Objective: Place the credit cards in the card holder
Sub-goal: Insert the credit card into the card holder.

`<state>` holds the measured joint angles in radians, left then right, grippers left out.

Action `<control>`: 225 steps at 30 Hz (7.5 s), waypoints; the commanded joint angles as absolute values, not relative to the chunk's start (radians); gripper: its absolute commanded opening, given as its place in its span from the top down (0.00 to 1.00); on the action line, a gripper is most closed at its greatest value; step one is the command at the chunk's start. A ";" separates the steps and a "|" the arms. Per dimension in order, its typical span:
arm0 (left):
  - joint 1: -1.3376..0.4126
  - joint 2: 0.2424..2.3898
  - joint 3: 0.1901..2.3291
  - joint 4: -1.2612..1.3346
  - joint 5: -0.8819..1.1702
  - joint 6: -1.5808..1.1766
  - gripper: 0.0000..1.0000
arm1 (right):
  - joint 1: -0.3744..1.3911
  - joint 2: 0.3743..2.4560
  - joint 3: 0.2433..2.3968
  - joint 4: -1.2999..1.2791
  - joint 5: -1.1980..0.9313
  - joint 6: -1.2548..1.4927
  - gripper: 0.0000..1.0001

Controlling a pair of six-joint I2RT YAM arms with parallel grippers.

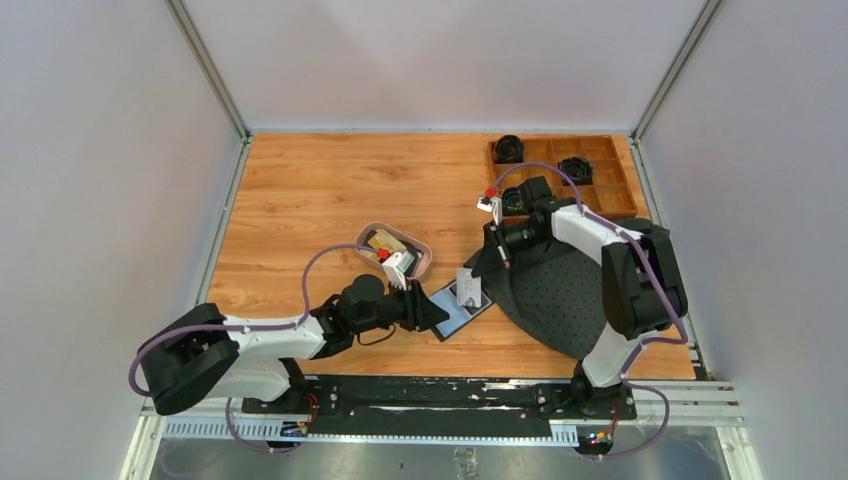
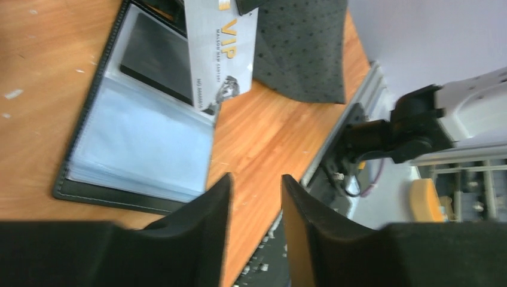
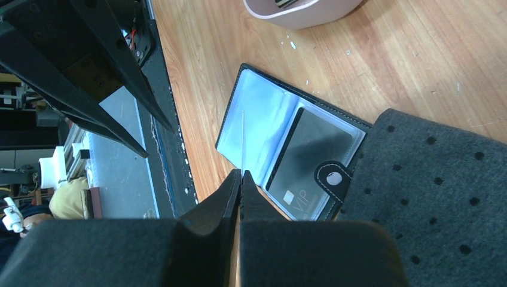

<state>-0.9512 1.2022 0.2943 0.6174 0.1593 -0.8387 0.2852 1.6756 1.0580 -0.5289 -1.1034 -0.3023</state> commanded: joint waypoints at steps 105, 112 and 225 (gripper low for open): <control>-0.973 1.505 0.481 0.326 0.002 -0.847 0.99 | 0.457 2.071 1.276 -0.668 -0.900 -0.238 1.00; -0.972 1.505 0.482 0.325 0.002 -0.842 0.99 | 0.464 2.083 1.284 -0.664 -0.989 -0.261 1.00; -0.974 0.988 0.281 0.335 -0.071 -0.784 0.49 | 0.540 1.692 1.204 -0.788 -0.874 -0.708 0.60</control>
